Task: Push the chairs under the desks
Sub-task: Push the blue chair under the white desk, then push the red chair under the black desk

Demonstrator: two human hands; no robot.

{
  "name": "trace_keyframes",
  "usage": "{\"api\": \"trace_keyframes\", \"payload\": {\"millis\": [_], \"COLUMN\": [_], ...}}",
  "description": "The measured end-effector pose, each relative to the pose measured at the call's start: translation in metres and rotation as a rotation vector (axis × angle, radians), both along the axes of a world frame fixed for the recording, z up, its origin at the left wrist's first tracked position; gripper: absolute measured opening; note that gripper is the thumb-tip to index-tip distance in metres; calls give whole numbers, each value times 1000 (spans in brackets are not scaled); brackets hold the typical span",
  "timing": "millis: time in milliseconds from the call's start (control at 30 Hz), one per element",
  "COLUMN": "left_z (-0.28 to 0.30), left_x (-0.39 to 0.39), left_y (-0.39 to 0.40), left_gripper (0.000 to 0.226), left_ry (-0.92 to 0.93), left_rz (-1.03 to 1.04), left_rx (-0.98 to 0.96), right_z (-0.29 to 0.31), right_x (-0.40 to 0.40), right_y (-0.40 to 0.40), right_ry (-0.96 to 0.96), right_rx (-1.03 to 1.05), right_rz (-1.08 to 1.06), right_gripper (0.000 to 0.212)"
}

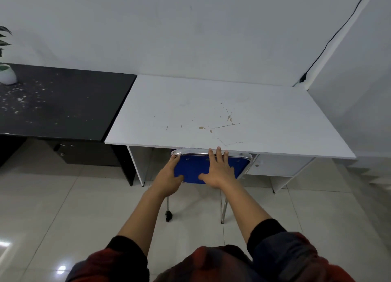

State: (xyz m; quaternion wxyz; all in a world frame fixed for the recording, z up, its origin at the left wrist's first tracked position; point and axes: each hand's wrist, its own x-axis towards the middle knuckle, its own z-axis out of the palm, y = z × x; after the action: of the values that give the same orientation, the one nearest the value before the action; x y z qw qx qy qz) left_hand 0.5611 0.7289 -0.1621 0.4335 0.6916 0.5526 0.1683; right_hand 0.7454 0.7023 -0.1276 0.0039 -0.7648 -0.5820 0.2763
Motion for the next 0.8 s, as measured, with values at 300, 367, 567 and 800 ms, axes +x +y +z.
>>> {"api": "trace_keyframes", "payload": {"millis": [300, 367, 567, 800], "left_z": [6, 13, 46, 73], "left_x": [-55, -80, -137, -175], "left_y": [-41, -50, -81, -141], "left_gripper": [32, 28, 28, 31], "left_ry": [-120, -152, -169, -200], "left_rz": [115, 172, 306, 498], "left_rx": [-179, -149, -29, 74], "right_z": [33, 40, 49, 61], "right_x": [-62, -90, -159, -194], "right_y": [-37, -41, -53, -95], "right_ry": [367, 386, 488, 512], "right_rx": [-1, 9, 16, 53], "right_rz": [-56, -10, 92, 235], "right_gripper": [56, 53, 53, 48]}}
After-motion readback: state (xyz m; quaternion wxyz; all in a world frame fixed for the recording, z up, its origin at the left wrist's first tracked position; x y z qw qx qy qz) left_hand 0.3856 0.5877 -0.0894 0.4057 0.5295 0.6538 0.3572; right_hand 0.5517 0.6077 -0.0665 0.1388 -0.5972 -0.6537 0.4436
